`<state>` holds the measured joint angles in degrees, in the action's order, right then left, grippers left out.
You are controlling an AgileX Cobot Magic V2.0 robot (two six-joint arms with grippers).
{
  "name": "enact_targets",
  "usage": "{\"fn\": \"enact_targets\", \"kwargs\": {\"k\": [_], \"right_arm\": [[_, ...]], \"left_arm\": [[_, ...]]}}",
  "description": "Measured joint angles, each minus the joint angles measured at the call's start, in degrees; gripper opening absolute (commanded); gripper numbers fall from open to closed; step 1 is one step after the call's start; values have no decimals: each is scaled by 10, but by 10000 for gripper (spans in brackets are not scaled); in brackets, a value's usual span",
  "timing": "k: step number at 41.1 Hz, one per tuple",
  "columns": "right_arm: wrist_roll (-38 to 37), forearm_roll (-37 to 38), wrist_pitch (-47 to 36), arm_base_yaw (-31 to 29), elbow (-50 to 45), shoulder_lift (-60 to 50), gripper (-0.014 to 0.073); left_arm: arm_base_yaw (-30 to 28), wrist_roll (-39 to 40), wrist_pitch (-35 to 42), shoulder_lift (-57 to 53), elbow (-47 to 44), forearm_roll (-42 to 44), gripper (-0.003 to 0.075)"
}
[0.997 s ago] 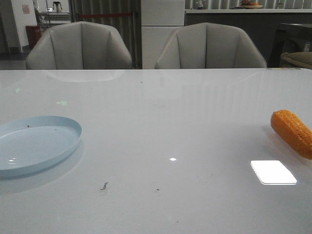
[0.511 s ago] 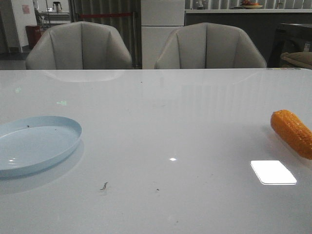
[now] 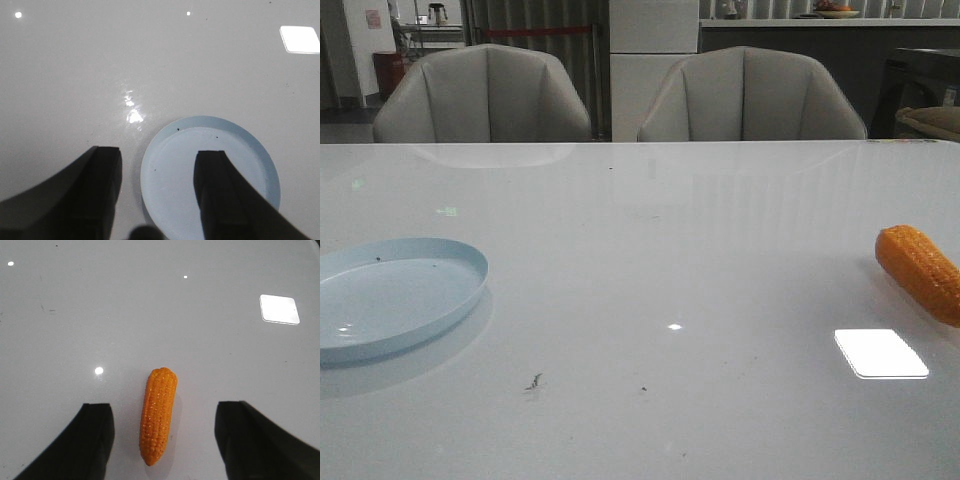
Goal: Place corn on plate with both arms
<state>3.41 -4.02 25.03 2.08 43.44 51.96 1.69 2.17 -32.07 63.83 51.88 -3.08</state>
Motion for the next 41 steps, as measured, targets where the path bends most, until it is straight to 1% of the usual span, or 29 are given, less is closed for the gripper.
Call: {"fn": "enact_targets", "kwargs": {"k": [9, 16, 21, 27, 38, 41], "right_arm": [[0, 0, 1, 0, 0, 0, 541], [0, 0, 1, 0, 0, 0, 541], [0, 0, 1, 0, 0, 0, 541], [0, 0, 1, 0, 0, 0, 541], [0, 0, 2, 0, 0, 0, 541], [0, 0, 7, 0, 0, 0, 541]], "left_arm": [[-20, 1, -104, 135, 129, -4, 406], [-20, 1, -157, 264, 191, -6, 405], [-20, 1, -172, 345, 213, -10, 405], [-20, 1, -172, 411, 220, -12, 405], [-20, 1, -168, 467, 224, -12, 403], [-20, 1, -168, 472, 224, -12, 383]]}}
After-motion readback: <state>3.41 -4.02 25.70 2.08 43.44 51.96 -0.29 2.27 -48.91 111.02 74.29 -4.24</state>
